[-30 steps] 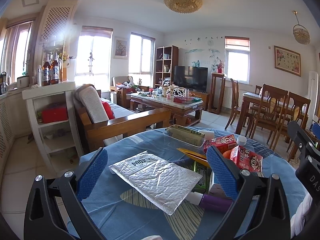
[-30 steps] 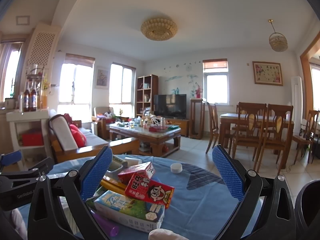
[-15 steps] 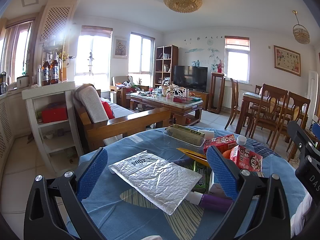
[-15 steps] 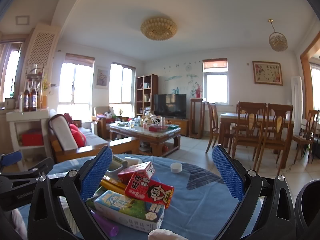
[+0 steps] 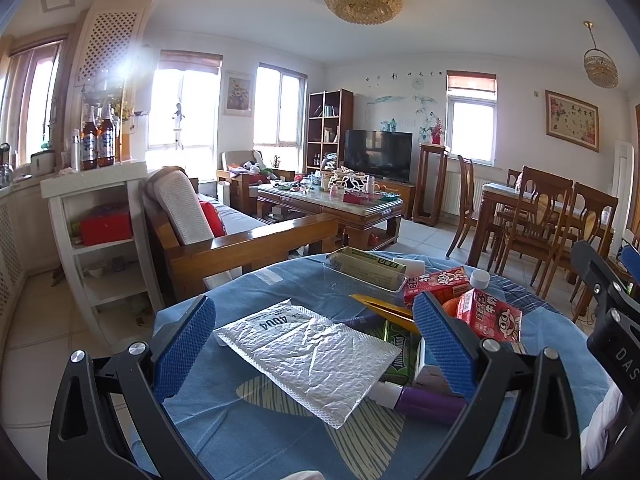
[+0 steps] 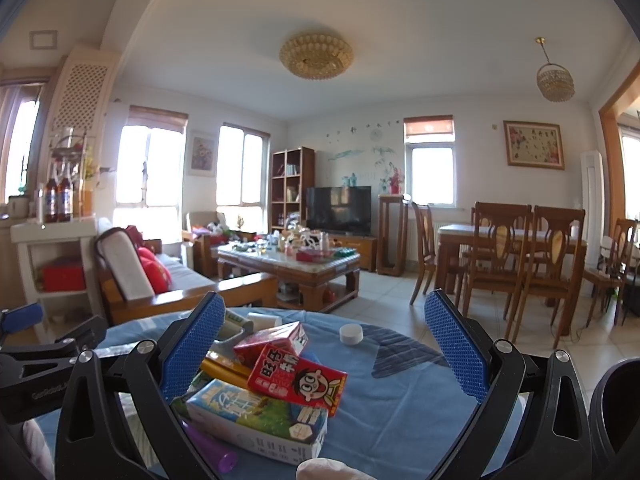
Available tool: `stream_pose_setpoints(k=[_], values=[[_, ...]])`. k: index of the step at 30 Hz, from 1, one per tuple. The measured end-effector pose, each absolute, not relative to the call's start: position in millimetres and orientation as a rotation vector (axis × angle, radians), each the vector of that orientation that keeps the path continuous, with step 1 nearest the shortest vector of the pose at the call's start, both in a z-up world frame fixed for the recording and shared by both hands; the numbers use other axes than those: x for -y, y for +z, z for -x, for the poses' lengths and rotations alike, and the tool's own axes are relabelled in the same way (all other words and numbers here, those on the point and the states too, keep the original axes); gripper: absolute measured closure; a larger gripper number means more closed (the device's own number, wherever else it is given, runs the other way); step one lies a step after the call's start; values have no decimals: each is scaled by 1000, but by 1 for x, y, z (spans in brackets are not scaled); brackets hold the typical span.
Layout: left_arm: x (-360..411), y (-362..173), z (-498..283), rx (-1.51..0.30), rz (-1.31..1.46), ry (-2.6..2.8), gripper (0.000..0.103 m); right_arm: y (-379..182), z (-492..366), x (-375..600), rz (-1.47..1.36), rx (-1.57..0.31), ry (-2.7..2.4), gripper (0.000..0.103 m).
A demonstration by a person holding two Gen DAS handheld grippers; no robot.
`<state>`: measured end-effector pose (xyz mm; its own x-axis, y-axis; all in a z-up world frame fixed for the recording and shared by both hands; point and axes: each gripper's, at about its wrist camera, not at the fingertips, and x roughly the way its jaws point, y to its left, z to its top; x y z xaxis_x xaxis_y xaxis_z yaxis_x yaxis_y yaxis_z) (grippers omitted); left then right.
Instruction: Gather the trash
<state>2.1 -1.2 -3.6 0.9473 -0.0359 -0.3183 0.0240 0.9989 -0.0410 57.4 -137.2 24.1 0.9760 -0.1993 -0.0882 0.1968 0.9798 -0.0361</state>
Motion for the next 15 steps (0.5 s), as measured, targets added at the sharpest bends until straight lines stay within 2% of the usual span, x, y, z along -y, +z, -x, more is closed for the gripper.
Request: stream_pose_setpoints(k=[15], values=[[0, -3, -2, -326, 38, -31, 5, 24, -57, 137, 27, -96, -203, 4]])
